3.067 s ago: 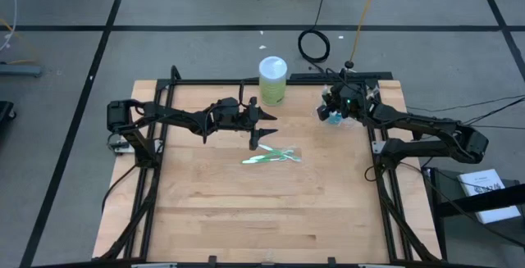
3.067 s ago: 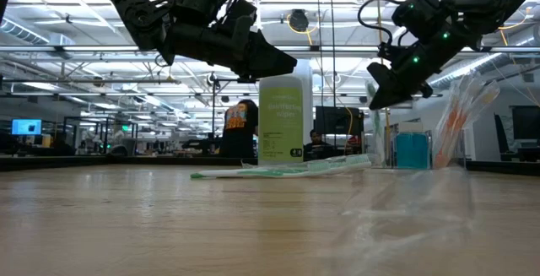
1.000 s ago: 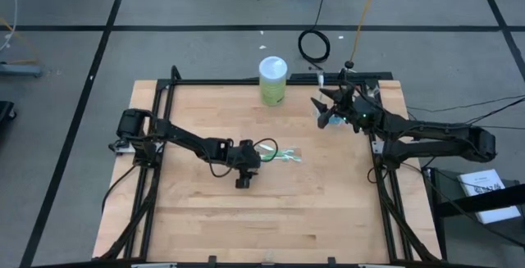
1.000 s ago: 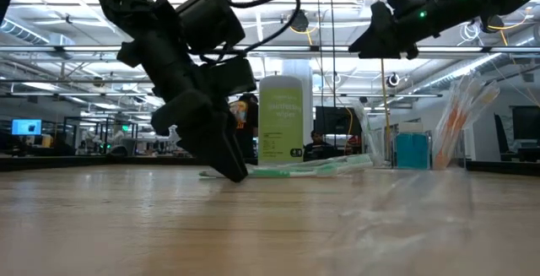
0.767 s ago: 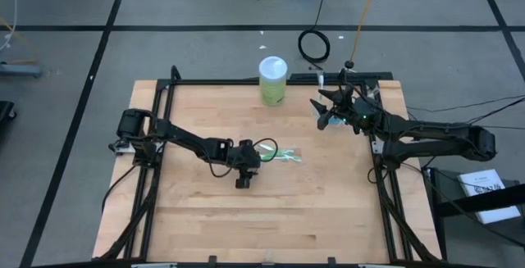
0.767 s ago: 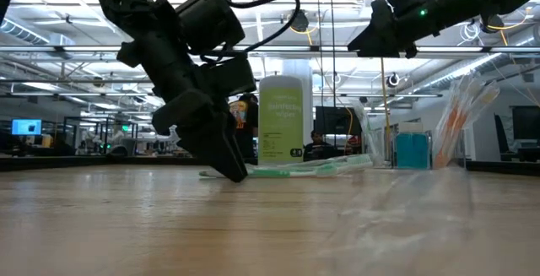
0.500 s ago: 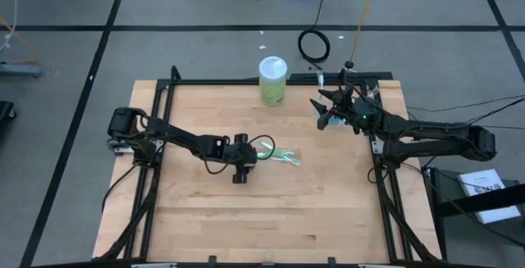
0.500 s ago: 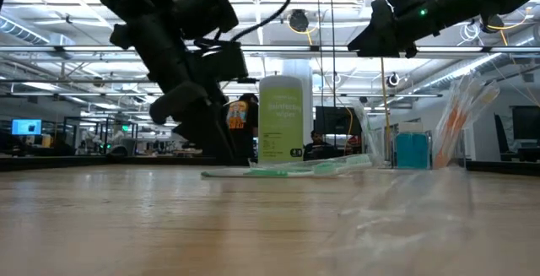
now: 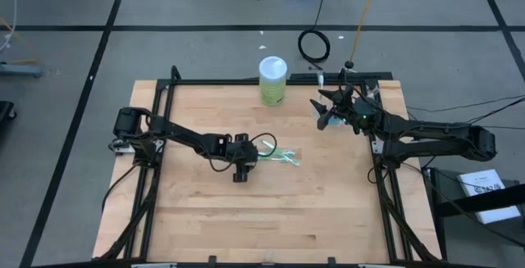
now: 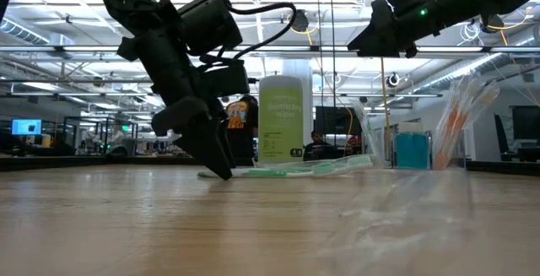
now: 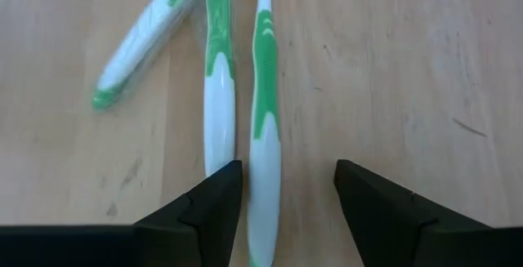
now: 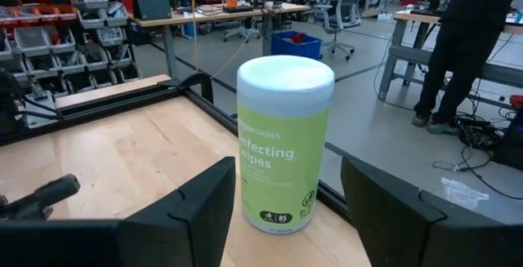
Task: Pick & Place toothbrushing station
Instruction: Put the green toothbrush into the transparent organizer
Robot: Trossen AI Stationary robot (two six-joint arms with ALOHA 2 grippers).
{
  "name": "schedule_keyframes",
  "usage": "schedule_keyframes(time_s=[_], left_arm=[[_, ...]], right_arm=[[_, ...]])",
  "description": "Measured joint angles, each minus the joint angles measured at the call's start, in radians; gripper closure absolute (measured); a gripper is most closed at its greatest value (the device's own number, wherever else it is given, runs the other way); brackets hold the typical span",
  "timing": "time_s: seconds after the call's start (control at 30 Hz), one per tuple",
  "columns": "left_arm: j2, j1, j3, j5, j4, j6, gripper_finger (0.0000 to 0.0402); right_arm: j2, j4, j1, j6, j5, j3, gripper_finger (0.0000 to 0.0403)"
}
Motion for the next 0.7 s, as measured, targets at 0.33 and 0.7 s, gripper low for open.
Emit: schedule_keyframes(time_s=[0.33, 0.7], left_arm=[[0.011, -0.020, 0.000, -0.002, 0.010, -0.023, 0.0240], [0.021, -0.010, 0.001, -0.022, 0.018, -0.070, 0.0382]], right_arm=[[0.000, 0.002, 0.000, 0.000, 0.002, 0.000, 0.0188], [0.000, 0.003, 0.000, 0.000, 0.003, 0.000, 0.0188]])
